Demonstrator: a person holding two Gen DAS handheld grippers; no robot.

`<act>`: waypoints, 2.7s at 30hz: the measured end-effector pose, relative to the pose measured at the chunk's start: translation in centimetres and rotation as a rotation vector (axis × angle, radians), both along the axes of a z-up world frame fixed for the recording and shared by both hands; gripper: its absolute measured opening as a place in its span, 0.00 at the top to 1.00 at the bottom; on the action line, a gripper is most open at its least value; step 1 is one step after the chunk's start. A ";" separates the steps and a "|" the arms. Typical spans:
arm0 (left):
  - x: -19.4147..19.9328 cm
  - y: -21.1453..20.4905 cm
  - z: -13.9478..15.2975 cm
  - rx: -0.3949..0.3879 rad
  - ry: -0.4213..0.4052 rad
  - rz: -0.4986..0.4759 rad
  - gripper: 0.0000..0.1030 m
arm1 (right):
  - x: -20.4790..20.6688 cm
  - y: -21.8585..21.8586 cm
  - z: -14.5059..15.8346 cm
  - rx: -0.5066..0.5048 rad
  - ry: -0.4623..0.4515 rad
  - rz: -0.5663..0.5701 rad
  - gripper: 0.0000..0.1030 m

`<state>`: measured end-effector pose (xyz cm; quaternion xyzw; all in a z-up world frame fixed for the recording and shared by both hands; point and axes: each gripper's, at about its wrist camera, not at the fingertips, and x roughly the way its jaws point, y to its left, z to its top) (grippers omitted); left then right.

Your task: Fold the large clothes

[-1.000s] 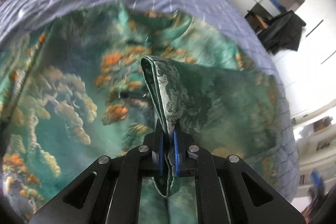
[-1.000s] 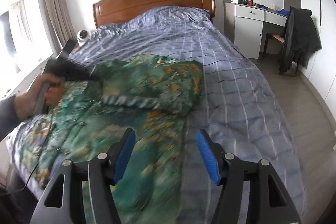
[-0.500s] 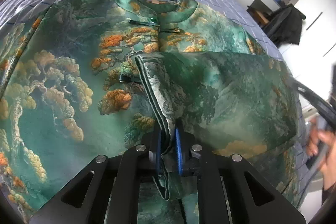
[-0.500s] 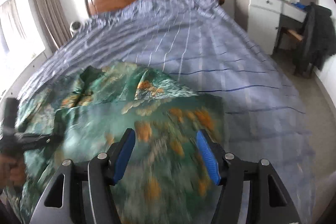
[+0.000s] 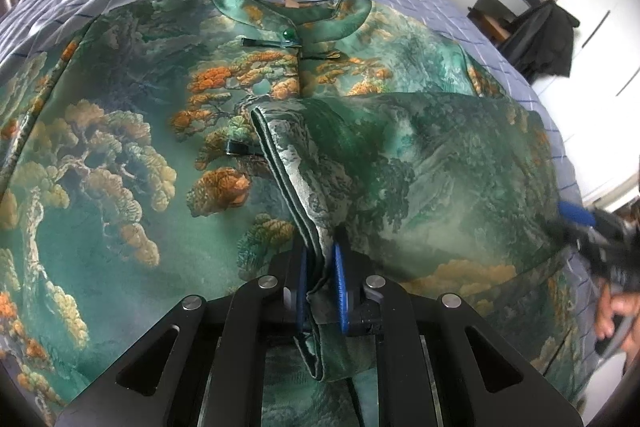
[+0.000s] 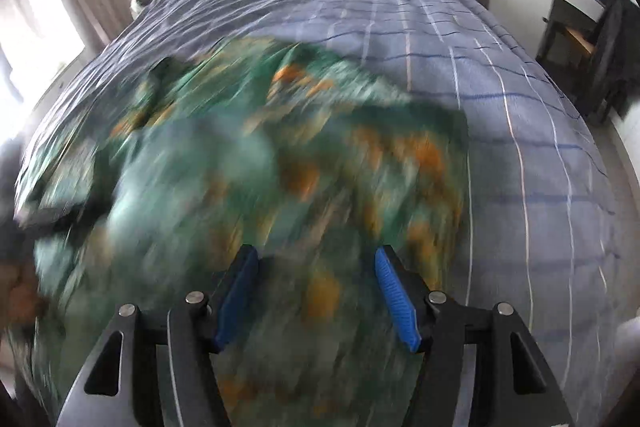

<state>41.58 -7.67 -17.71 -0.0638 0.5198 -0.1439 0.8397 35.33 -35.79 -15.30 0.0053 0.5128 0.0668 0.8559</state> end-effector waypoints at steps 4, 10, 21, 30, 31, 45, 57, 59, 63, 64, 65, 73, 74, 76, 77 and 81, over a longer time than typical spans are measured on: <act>-0.1 -0.5 0.0 0.026 -0.003 0.008 0.89 | -1.1 0.9 -1.1 -0.042 0.059 0.020 0.39; -1.1 -0.6 1.2 0.077 -0.037 0.026 0.70 | 0.4 1.4 -3.5 -0.066 0.073 -0.023 0.38; -12.9 7.9 4.4 0.187 -0.112 0.043 0.20 | -8.3 3.1 1.8 -0.149 -0.031 -0.069 0.38; -17.4 20.5 5.2 0.228 -0.114 0.298 0.16 | -16.9 10.3 5.4 -0.055 -0.140 -0.011 0.38; -17.6 21.7 5.4 0.232 -0.119 0.325 0.16 | -17.3 11.2 5.4 -0.047 -0.144 -0.006 0.38; -17.6 36.4 3.5 0.084 -0.050 0.648 0.08 | -21.6 17.9 7.4 -0.044 -0.171 0.084 0.38; -17.8 47.6 0.1 -0.386 -0.083 1.044 0.09 | -22.6 19.9 6.4 -0.053 -0.142 0.143 0.38; -17.4 48.4 -0.4 -0.406 -0.073 1.092 0.10 | -22.8 20.4 6.2 -0.052 -0.134 0.155 0.38; -17.2 48.3 0.0 -0.343 -0.085 1.153 0.68 | -23.0 21.3 5.9 -0.055 -0.122 0.177 0.38; -17.2 48.3 0.2 -0.332 -0.092 1.150 0.74 | -23.1 21.4 5.9 -0.056 -0.122 0.179 0.37; -17.3 48.0 0.6 -0.327 -0.104 1.141 0.85 | -23.2 21.5 5.9 -0.056 -0.122 0.182 0.37; -14.6 39.5 10.9 0.135 -0.364 0.900 0.92 | -23.5 21.6 6.0 -0.012 -0.131 0.177 0.37; -14.2 37.5 12.3 0.189 -0.407 0.843 0.92 | -23.6 21.5 6.1 -0.008 -0.136 0.176 0.37; -13.6 33.4 14.6 0.272 -0.479 0.731 0.92 | -23.8 21.3 6.4 0.000 -0.149 0.170 0.38; -13.3 31.6 15.4 0.296 -0.505 0.684 0.92 | -23.9 21.1 6.6 0.006 -0.157 0.162 0.38; -12.2 24.1 16.9 0.348 -0.566 0.504 0.92 | -24.1 20.0 7.2 0.025 -0.179 0.124 0.37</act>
